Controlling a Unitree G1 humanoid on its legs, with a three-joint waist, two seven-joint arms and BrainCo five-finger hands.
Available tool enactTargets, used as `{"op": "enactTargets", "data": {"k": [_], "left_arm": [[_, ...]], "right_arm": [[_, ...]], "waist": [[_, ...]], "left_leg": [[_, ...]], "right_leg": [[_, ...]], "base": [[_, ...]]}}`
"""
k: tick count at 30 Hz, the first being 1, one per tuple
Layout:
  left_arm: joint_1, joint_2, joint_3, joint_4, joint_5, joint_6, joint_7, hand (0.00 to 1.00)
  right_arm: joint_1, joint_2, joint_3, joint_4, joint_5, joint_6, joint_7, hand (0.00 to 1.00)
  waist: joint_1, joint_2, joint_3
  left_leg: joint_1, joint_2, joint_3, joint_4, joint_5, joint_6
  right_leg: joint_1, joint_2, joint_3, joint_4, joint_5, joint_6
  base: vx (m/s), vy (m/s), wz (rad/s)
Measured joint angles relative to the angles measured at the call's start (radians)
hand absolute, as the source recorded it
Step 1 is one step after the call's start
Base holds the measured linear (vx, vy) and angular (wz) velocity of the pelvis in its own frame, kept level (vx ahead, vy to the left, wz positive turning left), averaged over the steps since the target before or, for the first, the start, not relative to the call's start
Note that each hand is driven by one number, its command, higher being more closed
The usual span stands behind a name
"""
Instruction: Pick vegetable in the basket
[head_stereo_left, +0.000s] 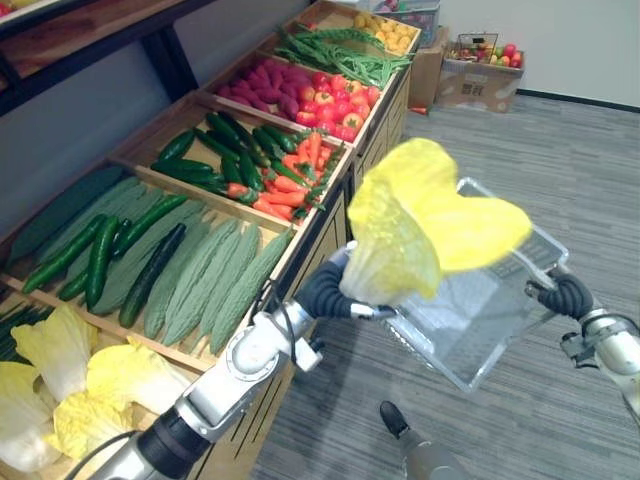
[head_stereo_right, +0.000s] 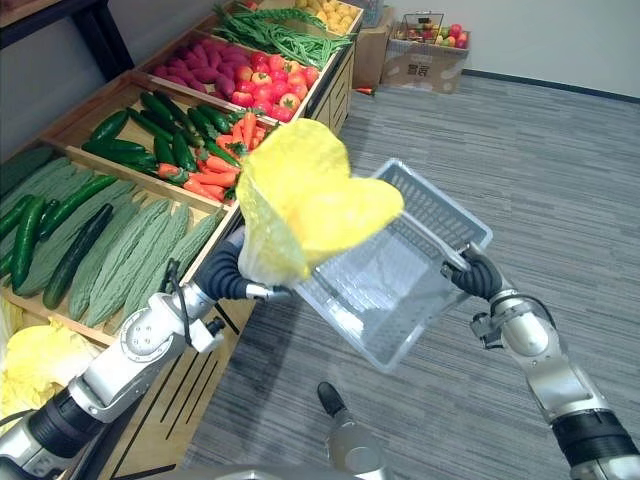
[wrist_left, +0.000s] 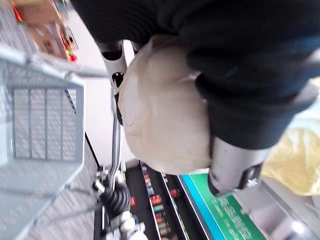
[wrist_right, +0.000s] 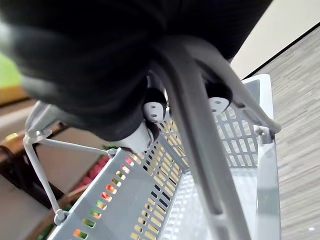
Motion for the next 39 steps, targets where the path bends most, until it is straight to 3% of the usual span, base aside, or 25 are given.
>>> {"op": "enactTargets", "data": {"k": [5, 13, 22, 39], "left_arm": [[-0.009, 0.023, -0.061, -0.01, -0.018, -0.02, -0.102, 1.0], [-0.045, 0.064, -0.185, 0.012, -0.014, -0.021, -0.169, 1.0], [-0.059, 0.061, -0.251, 0.104, 0.043, -0.024, -0.143, 1.0], [-0.151, 0.056, -0.367, 0.244, 0.162, -0.024, -0.128, 1.0]], "right_arm": [[0.003, 0.0, -0.004, -0.071, 0.132, -0.02, 0.068, 1.0], [0.008, -0.004, 0.07, -0.144, 0.198, -0.022, 0.176, 1.0], [0.03, -0.104, 0.216, -0.15, 0.187, -0.024, 0.242, 1.0], [0.069, -0.177, 0.39, -0.133, 0.088, -0.041, 0.268, 1.0]], "waist": [[-0.004, 0.006, -0.026], [-0.009, 0.013, -0.048], [-0.003, 0.01, -0.061], [0.002, -0.001, -0.087]], "left_leg": [[0.0, 0.017, 0.031, 0.027, -0.006, -0.01], [0.018, 0.046, 0.08, 0.061, -0.016, -0.025], [0.012, 0.056, 0.074, 0.073, -0.018, -0.027], [-0.004, 0.057, 0.052, 0.075, -0.018, -0.027]], "right_leg": [[-0.013, 0.02, 0.016, 0.013, 0.002, -0.003], [-0.015, 0.05, 0.036, 0.015, 0.006, -0.014], [-0.013, 0.045, 0.02, 0.015, 0.006, -0.014], [-0.012, 0.026, -0.007, 0.012, 0.006, -0.014]], "base": [[0.0, -0.024, -0.15], [0.01, -0.014, -0.16], [0.0, -0.014, 0.04], [0.0, -0.004, 0.05]]}}
